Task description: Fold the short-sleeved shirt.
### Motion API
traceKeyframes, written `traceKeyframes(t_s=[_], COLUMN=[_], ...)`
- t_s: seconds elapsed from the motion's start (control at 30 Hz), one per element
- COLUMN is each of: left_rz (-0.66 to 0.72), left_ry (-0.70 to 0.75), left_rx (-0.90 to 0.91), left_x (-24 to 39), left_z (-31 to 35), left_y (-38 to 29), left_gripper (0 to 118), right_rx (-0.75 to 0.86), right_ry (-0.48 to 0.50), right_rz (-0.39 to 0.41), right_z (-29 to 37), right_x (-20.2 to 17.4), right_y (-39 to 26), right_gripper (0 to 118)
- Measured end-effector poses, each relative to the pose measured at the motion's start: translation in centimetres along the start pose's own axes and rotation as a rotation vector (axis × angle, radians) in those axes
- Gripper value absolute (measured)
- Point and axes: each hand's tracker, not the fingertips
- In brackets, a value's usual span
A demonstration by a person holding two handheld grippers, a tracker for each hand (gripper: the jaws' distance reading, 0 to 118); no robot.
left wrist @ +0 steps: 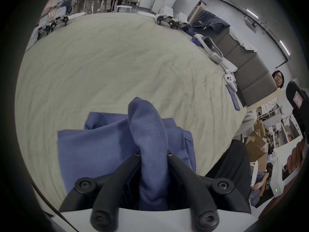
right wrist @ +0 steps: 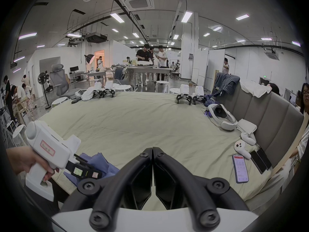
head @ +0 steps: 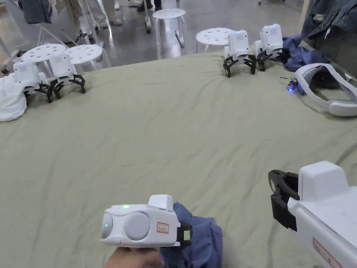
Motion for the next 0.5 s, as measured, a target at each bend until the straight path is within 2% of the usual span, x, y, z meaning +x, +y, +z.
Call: traceKeyframes(t_s=[0.23, 0.3, 0.37, 0.4, 0.43, 0.5], left_rz=[-0.092, -0.090, -0.083, -0.073, -0.057, 0.012], left_ry=[0.079, 0.083, 0.071, 0.064, 0.036, -0.062], left_rx=[0.010, 0.018, 0.018, 0.016, 0.018, 0.028], left_x=[2.6, 3.3, 3.5, 3.6, 3.8, 3.8], left_z=[0.2, 0.2, -0.2, -0.5, -0.5, -0.4], left_y=[-1.0, -1.5, -1.7, -1.7, -1.8, -1.7], left_gripper=[11, 15, 23, 29, 45, 84], right_rx=[-0.009, -0.010, -0.010, -0.012, -0.014, -0.018], right_ry=[0.000, 0.002, 0.005, 0.007, 0.010, 0.010], right_rz=[-0.018, -0.019, -0.019, -0.018, -0.016, -0.004], right_z=[-0.5, -0.6, -0.7, -0.7, -0.7, -0.6], right_x=[0.3, 0.3, 0.2, 0.1, 0.1, -0.1], right_y=[-0.3, -0.3, -0.2, -0.2, -0.2, -0.2], right_gripper=[4, 4, 4, 4, 4, 4])
